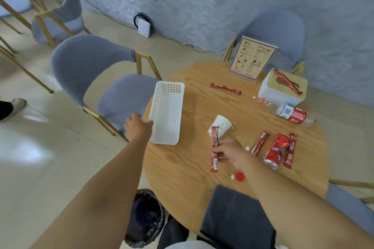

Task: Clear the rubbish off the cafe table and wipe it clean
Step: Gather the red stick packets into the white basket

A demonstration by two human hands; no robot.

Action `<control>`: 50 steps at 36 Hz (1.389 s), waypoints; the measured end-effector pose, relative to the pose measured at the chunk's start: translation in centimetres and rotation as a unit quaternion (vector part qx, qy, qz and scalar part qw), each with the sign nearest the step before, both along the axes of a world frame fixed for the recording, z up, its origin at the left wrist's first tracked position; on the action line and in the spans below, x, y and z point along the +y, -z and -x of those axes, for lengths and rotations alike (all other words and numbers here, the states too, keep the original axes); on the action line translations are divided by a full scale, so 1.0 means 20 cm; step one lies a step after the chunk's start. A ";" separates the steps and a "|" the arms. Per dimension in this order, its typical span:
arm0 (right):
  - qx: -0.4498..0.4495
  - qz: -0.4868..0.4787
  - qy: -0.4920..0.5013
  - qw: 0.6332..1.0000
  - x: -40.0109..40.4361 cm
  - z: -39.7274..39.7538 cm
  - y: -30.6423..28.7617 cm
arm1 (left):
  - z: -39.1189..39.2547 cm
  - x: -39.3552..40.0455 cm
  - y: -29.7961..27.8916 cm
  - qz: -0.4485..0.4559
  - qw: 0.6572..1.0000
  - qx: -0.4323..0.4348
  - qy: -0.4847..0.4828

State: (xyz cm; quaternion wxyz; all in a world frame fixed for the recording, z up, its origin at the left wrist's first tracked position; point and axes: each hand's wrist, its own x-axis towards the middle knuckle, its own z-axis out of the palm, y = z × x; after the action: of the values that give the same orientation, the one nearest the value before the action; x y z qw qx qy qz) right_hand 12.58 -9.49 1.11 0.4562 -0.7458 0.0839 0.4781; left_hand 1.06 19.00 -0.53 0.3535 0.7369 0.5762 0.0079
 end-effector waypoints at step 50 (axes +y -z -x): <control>-0.375 0.102 0.053 0.920 0.27 0.00 -0.03 | 0.33 -0.57 0.08 0.211 0.976 -0.045 0.039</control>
State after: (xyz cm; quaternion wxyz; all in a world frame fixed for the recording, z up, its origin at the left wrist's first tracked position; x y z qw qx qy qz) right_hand 12.62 -4.07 1.80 0.4005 -0.9074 -0.0057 0.1271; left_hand -5.44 7.64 -2.22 0.5265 0.6662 0.5196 -0.0947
